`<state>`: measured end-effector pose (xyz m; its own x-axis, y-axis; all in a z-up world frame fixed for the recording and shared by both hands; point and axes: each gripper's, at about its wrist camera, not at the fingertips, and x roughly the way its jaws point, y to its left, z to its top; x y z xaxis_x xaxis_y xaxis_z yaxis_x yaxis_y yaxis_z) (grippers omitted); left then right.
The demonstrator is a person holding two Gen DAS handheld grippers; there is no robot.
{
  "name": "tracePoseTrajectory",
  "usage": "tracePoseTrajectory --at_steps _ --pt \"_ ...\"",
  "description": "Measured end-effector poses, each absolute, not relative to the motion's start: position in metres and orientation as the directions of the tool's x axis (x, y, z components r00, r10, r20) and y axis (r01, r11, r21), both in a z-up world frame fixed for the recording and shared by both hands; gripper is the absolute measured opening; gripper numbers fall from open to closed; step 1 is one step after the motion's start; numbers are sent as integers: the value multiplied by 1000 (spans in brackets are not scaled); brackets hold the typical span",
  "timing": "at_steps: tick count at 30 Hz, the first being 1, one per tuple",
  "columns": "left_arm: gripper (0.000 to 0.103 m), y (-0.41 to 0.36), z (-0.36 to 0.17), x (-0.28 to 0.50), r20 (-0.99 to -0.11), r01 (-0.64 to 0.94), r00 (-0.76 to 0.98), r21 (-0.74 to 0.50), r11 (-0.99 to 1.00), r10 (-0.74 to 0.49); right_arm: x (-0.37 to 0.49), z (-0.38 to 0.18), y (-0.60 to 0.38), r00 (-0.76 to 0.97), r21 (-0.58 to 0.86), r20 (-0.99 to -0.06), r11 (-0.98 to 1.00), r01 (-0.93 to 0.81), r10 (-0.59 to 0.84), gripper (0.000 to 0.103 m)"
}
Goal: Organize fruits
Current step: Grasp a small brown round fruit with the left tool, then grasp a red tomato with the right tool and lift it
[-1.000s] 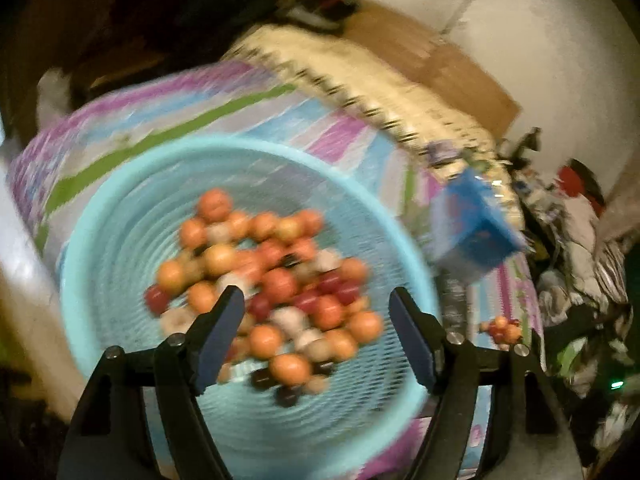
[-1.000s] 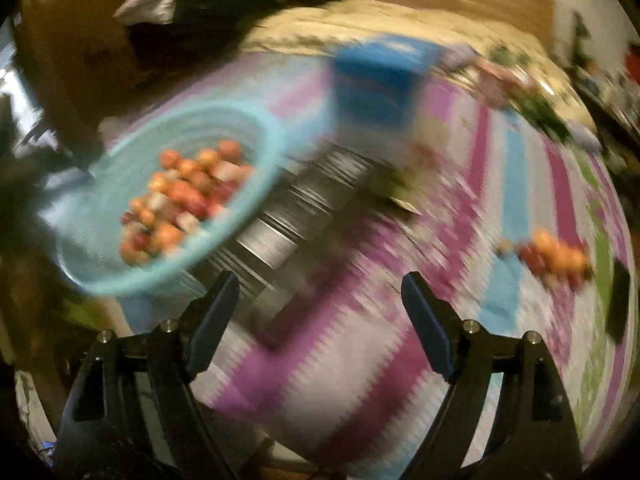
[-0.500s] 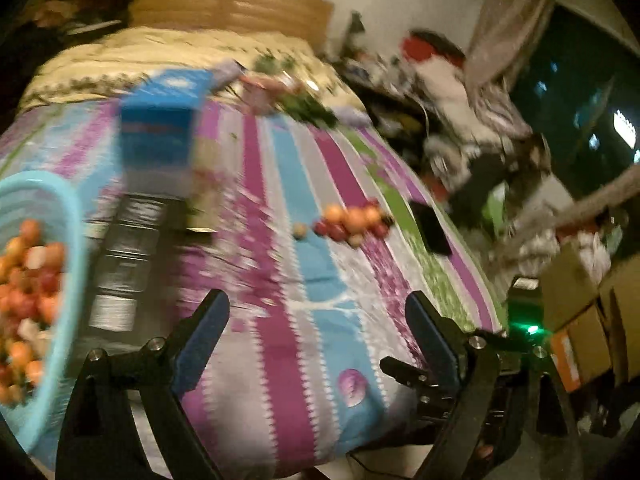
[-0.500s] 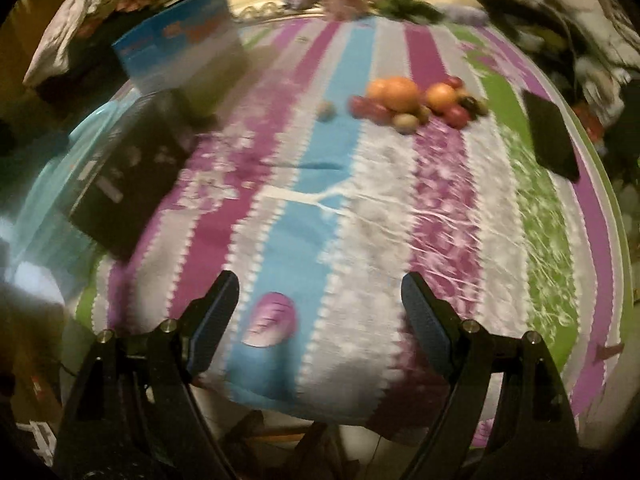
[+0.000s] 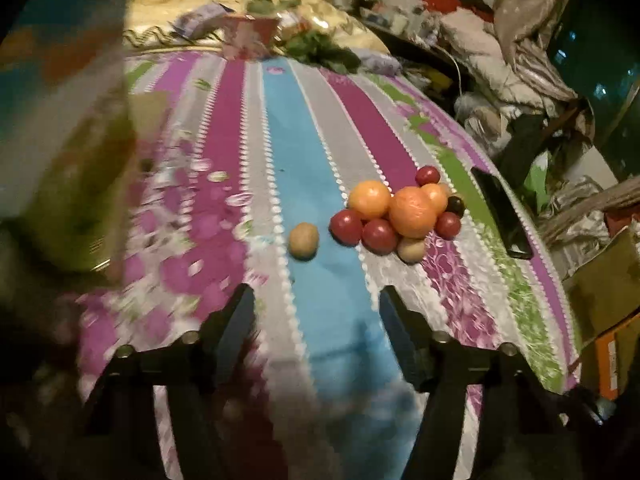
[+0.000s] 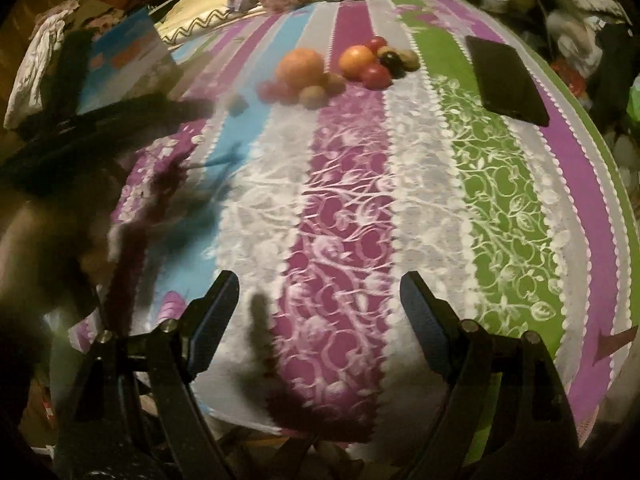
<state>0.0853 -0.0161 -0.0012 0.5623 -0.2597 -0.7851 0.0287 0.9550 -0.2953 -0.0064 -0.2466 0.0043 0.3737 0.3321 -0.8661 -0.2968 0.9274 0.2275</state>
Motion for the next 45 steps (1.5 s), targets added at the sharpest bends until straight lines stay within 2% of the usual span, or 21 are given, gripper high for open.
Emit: tracePoseTrajectory --at_steps 4,6,7,10,11,13,14,16,23,27,31,37,45 --pt "57 -20 -19 111 -800 -6 553 -280 960 -231 3 4 -256 386 240 -856 925 -294 345 68" --pt "55 -18 -25 118 -813 -45 544 -274 961 -206 10 4 -259 389 248 -851 923 -294 353 67" --pt "51 -16 -28 121 -818 -63 540 -276 959 -200 13 3 -261 393 251 -848 922 -294 356 66" --pt "47 -19 -30 127 -815 -62 550 -256 965 -181 24 3 -264 400 264 -838 918 -296 370 57" --pt "45 -20 -30 128 -813 -56 554 -253 966 -181 28 2 -264 402 267 -836 916 -298 374 53" --pt "26 -22 -31 132 -815 -51 552 -242 969 -174 33 1 -265 407 270 -830 914 -305 381 44" --pt "22 -23 -32 133 -816 -50 551 -239 970 -173 36 1 -265 409 270 -828 913 -307 383 39" --pt "22 -24 -30 132 -812 -41 554 -247 968 -184 45 0 -268 416 275 -822 911 -308 389 32" --pt "22 -25 -17 103 -788 -10 570 -290 957 -233 112 -2 -279 485 239 -796 924 -297 362 29" --pt "22 -27 -15 97 -783 -2 567 -311 950 -255 151 -3 -287 488 298 -785 923 -245 382 29" --pt "22 -32 -17 98 -787 15 553 -319 948 -273 171 -2 -277 508 160 -818 955 -250 270 29" --pt "22 -31 -21 95 -786 8 543 -347 938 -295 150 -4 -265 427 281 -795 885 -371 431 29" --pt "22 -30 -23 97 -788 -6 541 -354 935 -295 159 -15 -246 464 239 -791 900 -365 398 30"
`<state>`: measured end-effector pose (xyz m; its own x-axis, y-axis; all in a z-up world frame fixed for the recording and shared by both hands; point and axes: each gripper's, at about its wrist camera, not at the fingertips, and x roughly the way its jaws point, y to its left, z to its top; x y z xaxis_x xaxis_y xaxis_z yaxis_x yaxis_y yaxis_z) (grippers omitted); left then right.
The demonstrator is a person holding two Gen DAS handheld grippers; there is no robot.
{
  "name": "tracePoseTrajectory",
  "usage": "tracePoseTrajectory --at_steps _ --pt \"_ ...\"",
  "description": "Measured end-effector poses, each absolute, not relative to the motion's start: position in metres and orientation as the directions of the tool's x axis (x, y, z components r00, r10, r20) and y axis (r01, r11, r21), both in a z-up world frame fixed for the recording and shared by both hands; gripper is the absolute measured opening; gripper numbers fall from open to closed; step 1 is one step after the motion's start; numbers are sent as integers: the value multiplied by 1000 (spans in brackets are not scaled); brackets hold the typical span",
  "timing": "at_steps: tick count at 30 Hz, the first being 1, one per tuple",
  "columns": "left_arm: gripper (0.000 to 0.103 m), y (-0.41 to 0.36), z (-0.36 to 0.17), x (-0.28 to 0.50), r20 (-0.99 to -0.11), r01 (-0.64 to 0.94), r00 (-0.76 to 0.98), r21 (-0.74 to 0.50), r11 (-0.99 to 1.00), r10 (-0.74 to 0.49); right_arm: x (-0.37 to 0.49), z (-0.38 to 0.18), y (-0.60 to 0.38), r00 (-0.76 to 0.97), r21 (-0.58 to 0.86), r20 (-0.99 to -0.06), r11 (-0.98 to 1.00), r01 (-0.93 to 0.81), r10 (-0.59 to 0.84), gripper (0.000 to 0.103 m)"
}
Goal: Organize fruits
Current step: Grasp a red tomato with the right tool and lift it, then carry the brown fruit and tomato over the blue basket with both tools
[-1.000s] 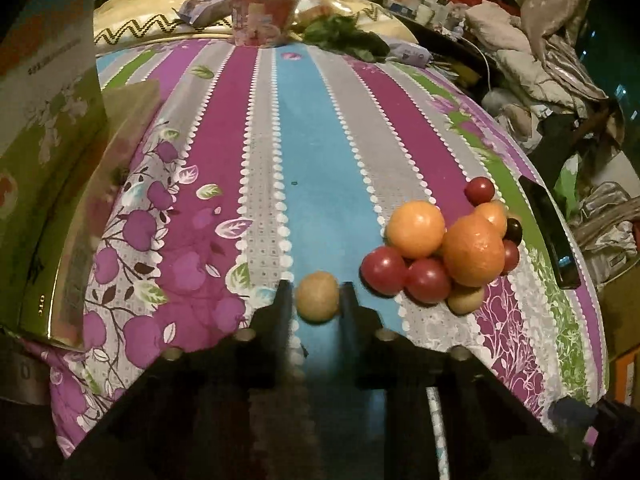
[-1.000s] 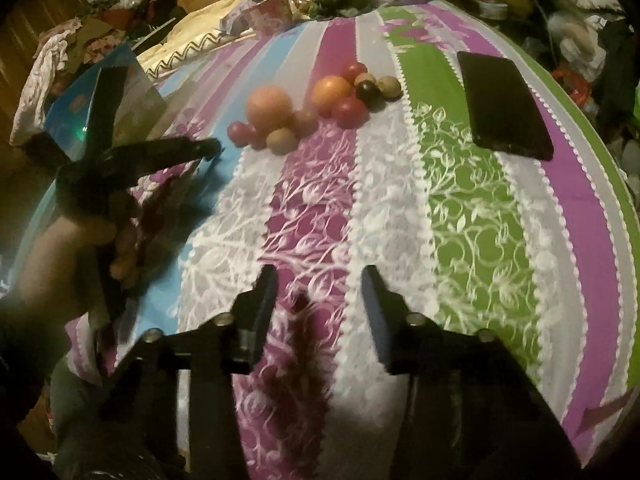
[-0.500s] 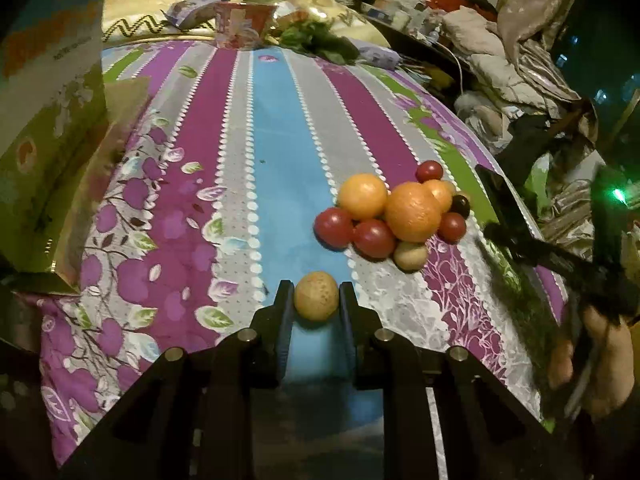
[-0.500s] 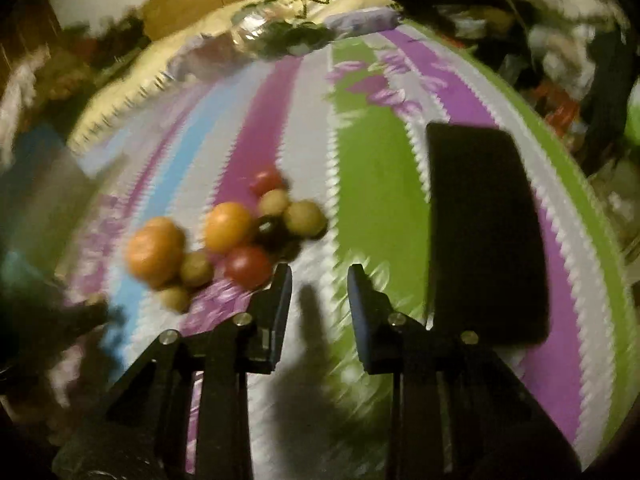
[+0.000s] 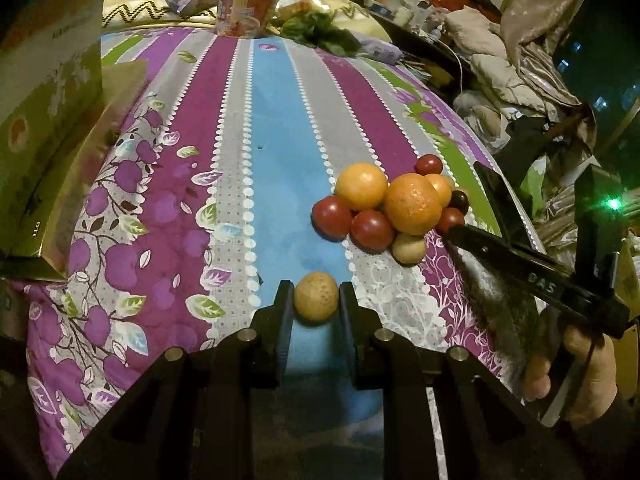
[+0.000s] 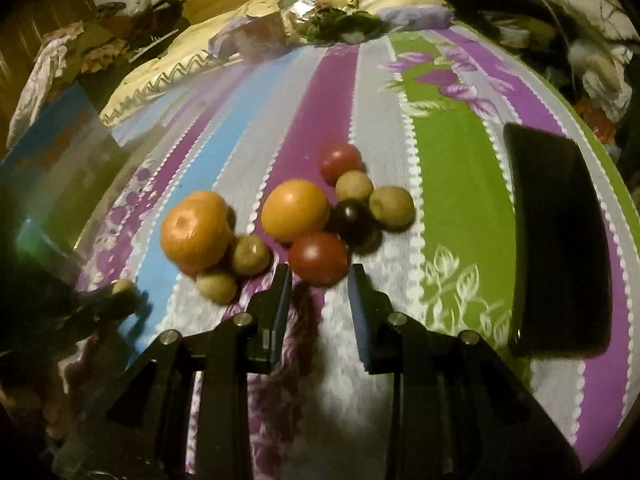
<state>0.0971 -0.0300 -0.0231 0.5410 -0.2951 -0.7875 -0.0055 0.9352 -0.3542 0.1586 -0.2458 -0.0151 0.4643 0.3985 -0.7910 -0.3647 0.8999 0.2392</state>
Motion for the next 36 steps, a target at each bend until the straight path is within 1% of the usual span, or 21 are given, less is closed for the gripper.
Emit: tracePoseTrajectory --at_steps 3,7,11,14,18,22,26,36 --pt "22 -32 -22 98 -788 -6 545 -348 938 -289 161 -16 -237 477 204 -798 910 -362 369 31" --pt "22 -35 -20 98 -789 -9 547 -341 940 -280 162 -16 -229 498 152 -808 927 -342 316 30" --pt "22 -38 -16 96 -788 1 551 -329 944 -275 163 -16 -229 486 191 -809 929 -316 331 35" --pt "22 -37 -14 97 -788 -4 551 -333 943 -276 164 -18 -227 491 181 -812 936 -301 315 32" --pt "22 -36 -12 97 -792 -6 547 -328 945 -271 161 -14 -230 497 189 -809 940 -285 313 31" --pt "22 -35 1 91 -793 -10 558 -300 954 -244 149 5 -229 518 162 -805 947 -276 289 31" --pt "22 -31 27 78 -787 -17 587 -247 969 -191 125 34 -221 548 131 -787 946 -298 282 31" --pt "22 6 99 31 -734 -88 672 -209 974 -97 70 94 -187 591 134 -723 911 -389 358 31"
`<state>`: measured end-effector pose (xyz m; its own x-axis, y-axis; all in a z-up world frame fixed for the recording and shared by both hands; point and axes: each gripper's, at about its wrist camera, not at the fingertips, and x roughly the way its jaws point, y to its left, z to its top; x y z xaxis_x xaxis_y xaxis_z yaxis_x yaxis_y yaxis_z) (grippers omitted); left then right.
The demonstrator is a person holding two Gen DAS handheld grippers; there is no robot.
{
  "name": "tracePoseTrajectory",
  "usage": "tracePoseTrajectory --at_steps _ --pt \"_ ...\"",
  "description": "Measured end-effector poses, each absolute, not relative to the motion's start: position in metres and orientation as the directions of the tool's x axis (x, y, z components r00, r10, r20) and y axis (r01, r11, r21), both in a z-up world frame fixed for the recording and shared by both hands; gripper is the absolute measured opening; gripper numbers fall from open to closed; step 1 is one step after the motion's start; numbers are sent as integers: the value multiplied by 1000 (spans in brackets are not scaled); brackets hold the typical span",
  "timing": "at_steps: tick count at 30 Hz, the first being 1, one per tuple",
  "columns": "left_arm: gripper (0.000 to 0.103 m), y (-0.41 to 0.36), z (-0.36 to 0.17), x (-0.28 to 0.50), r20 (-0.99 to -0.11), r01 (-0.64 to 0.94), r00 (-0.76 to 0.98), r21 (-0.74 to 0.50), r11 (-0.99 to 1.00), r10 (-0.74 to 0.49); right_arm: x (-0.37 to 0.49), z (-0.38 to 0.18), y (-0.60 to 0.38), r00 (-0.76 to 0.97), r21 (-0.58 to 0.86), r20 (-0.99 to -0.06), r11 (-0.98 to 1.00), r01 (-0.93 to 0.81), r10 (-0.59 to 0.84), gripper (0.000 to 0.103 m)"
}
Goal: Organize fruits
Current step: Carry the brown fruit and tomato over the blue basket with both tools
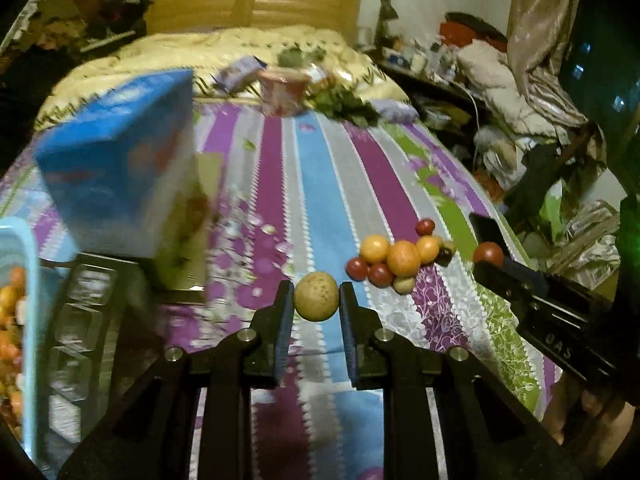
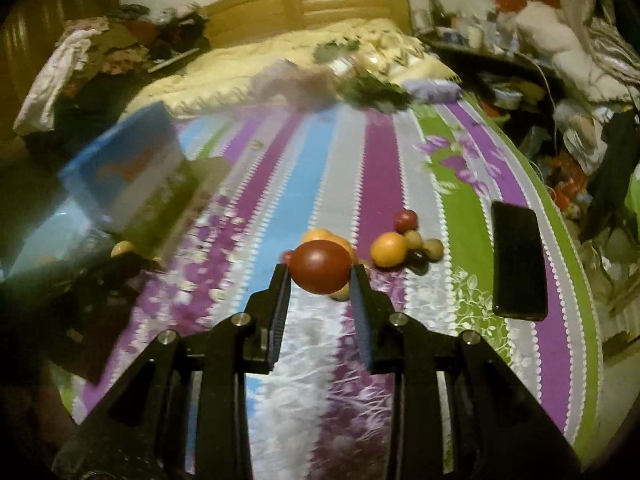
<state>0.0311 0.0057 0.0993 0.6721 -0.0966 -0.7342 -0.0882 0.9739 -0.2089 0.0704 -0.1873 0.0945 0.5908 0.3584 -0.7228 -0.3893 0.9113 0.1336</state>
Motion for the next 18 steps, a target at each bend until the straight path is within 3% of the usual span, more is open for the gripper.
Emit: tracePoseTrajectory --at_steps 18 --pt "22 118 168 -63 -652 -299 751 -199 933 101 15 155 -77 534 137 -670 793 -594 516 31"
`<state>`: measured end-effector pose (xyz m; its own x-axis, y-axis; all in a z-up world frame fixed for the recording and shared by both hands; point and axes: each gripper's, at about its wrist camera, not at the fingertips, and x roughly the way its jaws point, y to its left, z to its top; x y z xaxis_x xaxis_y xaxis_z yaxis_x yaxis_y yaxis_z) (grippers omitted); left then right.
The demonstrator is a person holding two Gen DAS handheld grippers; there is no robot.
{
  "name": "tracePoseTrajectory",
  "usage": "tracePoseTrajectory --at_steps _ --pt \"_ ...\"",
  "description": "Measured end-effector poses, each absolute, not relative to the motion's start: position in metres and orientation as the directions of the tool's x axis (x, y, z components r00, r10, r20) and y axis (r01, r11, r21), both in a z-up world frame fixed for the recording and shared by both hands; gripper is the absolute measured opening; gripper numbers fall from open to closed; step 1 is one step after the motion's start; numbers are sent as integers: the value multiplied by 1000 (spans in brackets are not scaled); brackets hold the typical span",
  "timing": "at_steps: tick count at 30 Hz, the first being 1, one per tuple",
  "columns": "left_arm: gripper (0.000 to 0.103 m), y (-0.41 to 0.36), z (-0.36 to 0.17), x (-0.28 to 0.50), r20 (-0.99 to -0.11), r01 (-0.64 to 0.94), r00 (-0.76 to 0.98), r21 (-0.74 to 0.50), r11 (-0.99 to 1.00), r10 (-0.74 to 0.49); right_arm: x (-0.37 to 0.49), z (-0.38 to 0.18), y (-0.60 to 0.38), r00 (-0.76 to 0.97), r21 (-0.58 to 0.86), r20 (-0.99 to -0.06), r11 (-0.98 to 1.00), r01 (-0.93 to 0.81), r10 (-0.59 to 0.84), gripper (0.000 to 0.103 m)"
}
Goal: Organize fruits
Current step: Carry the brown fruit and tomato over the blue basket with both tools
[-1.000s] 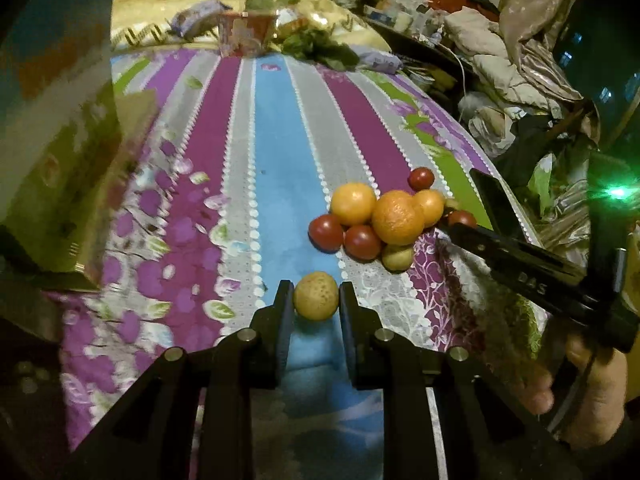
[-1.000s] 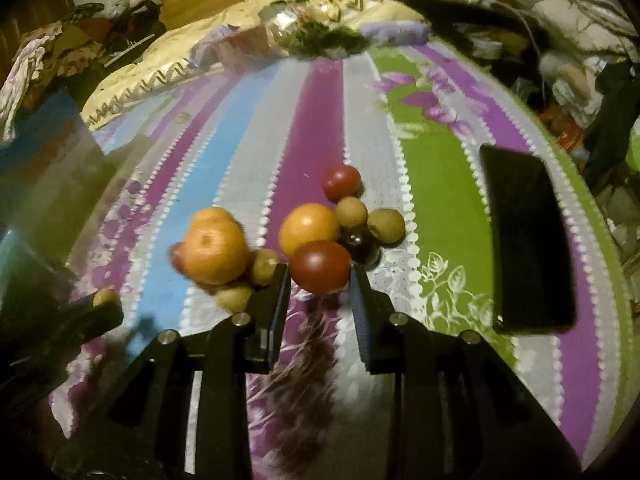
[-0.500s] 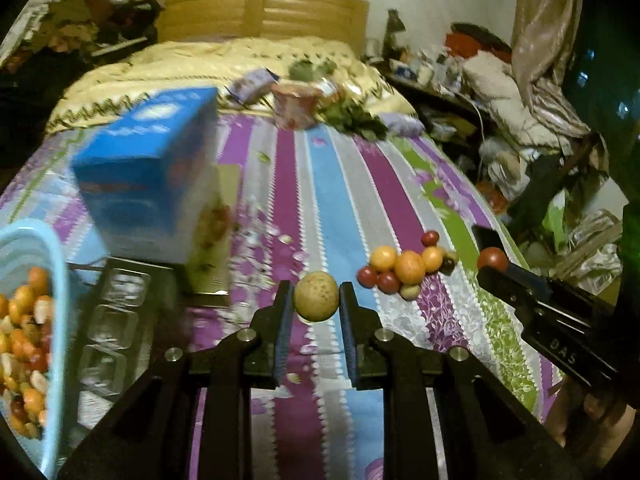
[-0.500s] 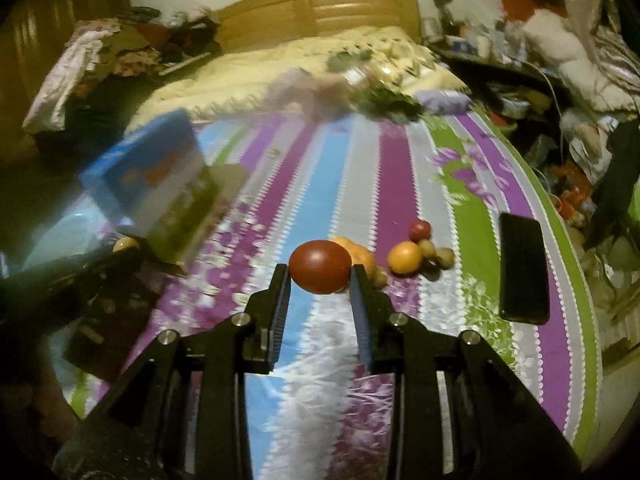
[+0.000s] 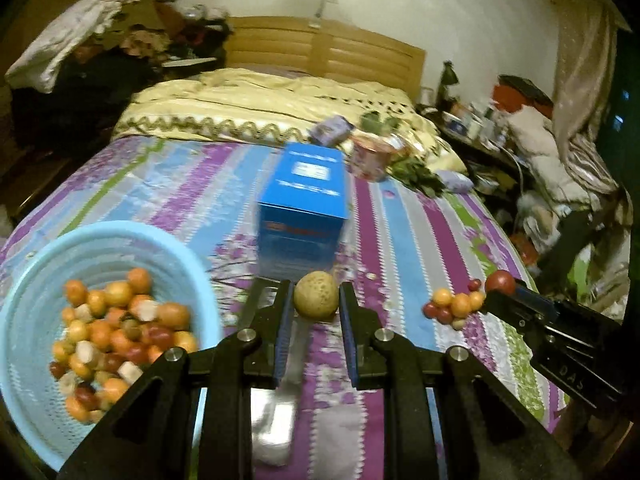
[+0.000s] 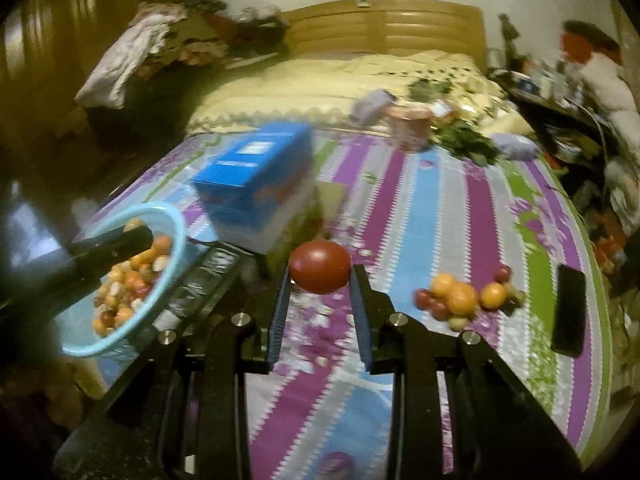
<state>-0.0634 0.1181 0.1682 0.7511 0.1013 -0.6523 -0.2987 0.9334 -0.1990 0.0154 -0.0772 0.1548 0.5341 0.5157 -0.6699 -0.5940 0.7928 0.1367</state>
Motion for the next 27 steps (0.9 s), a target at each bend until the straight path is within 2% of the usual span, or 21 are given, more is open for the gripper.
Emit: tracePoseTrajectory --at_steps 12,21,27 --pt "22 205 176 -131 -641 -463 731 -216 860 233 -22 179 20 450 91 -660 659 -746 601 31" --pt "22 267 168 -177 -660 -564 689 -228 794 300 -44 175 76 362 98 -686 573 -814 631 31" --pt "22 299 154 -194 -693 -601 655 -234 764 303 -52 165 109 277 129 -725 521 -844 630 31"
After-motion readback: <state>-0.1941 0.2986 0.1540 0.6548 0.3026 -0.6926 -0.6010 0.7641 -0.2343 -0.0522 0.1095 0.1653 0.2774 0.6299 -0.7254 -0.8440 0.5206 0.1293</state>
